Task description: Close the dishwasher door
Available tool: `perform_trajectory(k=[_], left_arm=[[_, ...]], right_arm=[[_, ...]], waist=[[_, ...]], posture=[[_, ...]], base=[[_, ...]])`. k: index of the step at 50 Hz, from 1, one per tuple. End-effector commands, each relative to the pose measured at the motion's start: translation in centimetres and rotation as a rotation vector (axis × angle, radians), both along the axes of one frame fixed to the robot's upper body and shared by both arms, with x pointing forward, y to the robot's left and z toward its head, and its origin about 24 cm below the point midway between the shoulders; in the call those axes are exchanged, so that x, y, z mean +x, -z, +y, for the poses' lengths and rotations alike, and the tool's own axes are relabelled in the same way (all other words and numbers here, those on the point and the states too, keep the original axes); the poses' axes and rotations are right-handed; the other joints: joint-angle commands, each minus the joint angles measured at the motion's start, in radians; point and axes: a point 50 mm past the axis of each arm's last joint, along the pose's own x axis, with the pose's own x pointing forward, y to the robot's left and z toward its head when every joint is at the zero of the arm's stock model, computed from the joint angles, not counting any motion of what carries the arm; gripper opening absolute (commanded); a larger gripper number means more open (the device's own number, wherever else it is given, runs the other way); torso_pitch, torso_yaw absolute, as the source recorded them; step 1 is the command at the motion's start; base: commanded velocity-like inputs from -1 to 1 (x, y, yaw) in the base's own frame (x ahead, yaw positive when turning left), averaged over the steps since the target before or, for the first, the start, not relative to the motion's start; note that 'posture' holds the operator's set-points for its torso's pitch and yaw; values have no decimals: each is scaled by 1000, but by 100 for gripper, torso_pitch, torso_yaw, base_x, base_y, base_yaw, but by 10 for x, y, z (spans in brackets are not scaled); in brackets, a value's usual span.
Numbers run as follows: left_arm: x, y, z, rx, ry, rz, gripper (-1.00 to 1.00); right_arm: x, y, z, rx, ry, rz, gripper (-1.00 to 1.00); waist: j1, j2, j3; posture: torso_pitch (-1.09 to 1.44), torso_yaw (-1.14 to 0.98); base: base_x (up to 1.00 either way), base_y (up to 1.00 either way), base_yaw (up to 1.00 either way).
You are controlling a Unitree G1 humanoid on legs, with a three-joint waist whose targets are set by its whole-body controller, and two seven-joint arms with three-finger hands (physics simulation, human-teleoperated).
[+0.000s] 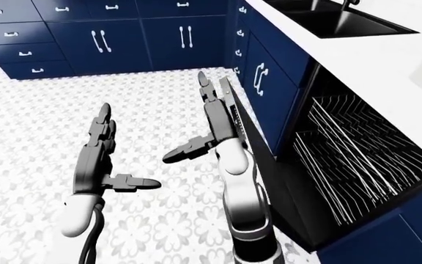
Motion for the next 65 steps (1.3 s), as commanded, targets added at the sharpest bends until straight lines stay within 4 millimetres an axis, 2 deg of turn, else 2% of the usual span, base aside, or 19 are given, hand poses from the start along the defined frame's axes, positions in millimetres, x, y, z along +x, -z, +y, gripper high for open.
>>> perform_trajectory(k=[1, 4, 14, 21, 31, 33, 35, 37, 38, 48, 53, 65], left_arm=[[-3, -15, -1, 3, 4, -85, 100], [-3, -16, 1, 1, 0, -86, 100], [-3, -15, 2, -2, -3, -86, 100], [-4, -16, 1, -3, 1, -88, 100], [-6, -17, -1, -5, 6, -89, 100], [-7, -17, -1, -5, 6, -89, 100], [-7, -17, -1, -6, 6, -89, 100], [-7, -16, -1, -6, 6, -88, 100], [-7, -16, -1, -6, 6, -87, 100], [-6, -15, -2, -6, 9, -84, 100], [-6, -15, -1, -7, 8, -83, 100], [-8, -12, 0, -9, 3, -81, 100]], right_arm=[[2, -8, 2, 20, -7, -76, 100], [11, 6, 2, 29, -6, -48, 100], [54, 81, -13, 94, 19, 115, 100], [67, 118, -18, 128, 27, 202, 100], [65, 132, -2, 128, -18, 257, 100], [70, 124, 0, 131, -23, 274, 100], [68, 129, 1, 137, -31, 290, 100], [58, 149, 0, 148, -30, 321, 100], [61, 147, -2, 160, -25, 345, 100], [28, 200, -17, 228, 37, 519, 100], [15, 217, -22, 234, 59, 576, 100], [5, 229, -33, 232, 105, 608, 100]], waist=[[-1, 4, -18], [-2, 6, -20], [-7, 6, -22], [-10, 6, -22], [-8, 4, -21], [-7, 4, -20], [-6, 3, -20], [-5, 4, -19], [-5, 4, -18], [-1, 0, -21], [-1, -1, -20], [-1, -4, -25]], posture=[[0, 0], [0, 0], [0, 0], [0, 0], [0, 0], [0, 0], [0, 0], [0, 0], [0, 0], [0, 0], [0, 0], [0, 0]], base=[[0, 0, 0], [0, 0, 0], [0, 0, 0], [0, 0, 0], [0, 0, 0], [0, 0, 0], [0, 0, 0], [0, 0, 0], [0, 0, 0], [0, 0, 0], [0, 0, 0], [0, 0, 0]])
